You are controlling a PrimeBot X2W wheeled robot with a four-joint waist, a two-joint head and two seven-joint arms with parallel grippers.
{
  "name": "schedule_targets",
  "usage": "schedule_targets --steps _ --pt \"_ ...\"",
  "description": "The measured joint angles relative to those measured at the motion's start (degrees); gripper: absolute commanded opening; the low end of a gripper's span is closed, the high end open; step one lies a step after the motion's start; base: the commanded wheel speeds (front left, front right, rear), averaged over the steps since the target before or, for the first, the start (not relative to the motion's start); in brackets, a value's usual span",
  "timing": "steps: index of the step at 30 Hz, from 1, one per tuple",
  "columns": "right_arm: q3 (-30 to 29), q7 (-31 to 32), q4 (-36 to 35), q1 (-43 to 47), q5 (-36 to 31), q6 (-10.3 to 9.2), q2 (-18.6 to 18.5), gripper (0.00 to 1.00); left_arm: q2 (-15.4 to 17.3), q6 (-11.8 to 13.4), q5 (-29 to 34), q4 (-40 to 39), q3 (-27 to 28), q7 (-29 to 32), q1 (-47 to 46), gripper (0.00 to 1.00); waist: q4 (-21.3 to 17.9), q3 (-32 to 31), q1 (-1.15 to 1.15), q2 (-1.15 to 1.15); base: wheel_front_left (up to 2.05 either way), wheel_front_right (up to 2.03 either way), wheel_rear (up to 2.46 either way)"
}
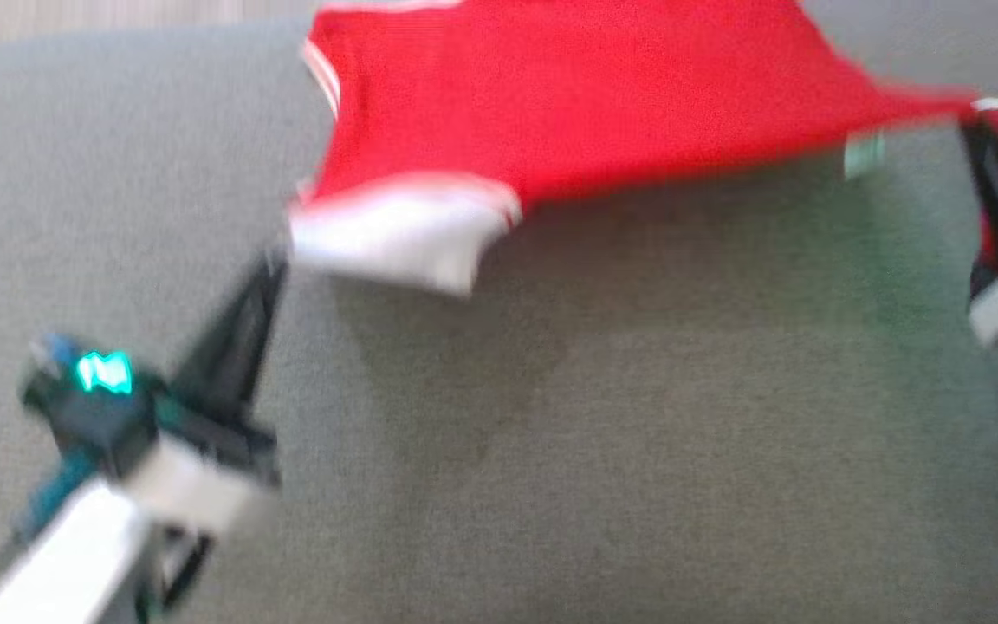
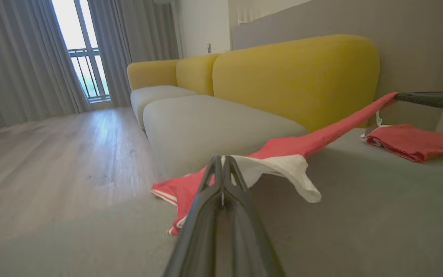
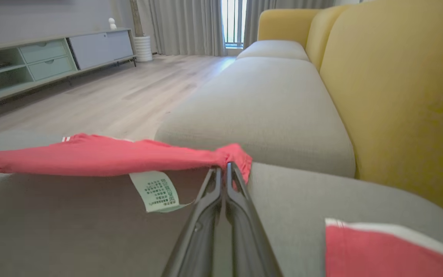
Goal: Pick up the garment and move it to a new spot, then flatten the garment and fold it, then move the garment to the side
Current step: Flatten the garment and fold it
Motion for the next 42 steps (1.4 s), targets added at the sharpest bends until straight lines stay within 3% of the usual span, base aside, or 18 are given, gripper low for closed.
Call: schedule_targets --steps 12,20,24,28,42 --pt "-5.3 0.0 -7.3 22.6 1.9 0.00 -1.4 0.00 0.1 4.2 -1.9 -8.6 2.1 0.1 26.2 0.00 -2.9 -6.5 0.01 0.00 0.00 0.00 0.00" --pt "-9.7 1.8 -12.6 31.0 1.4 0.00 -2.1 0.00 0.9 5.3 -4.6 -13.4 1.8 1.3 32.2 0.00 -3.0 -7.9 0.01 0.00 0.00 0.00 0.00" --pt "-11.7 4.4 -14.1 32.2 1.1 0.00 -1.8 0.00 0.5 5.2 -5.5 -13.6 2.0 1.4 31.2 0.00 -2.8 -6.8 0.02 0.00 0.00 0.00 0.00" --pt "-12.7 7.0 -14.2 30.8 0.9 0.00 -0.7 0.00 -1.2 3.6 -5.5 -11.0 2.0 2.7 24.2 0.00 -2.5 -4.4 0.03 0.00 0.00 0.00 0.00" --pt "-13.5 9.3 -8.4 13.5 0.2 0.00 2.9 0.00 -8.6 -2.5 -1.7 5.2 2.6 2.2 -3.2 0.00 -1.0 6.0 0.04 0.00 0.00 0.00 0.00"
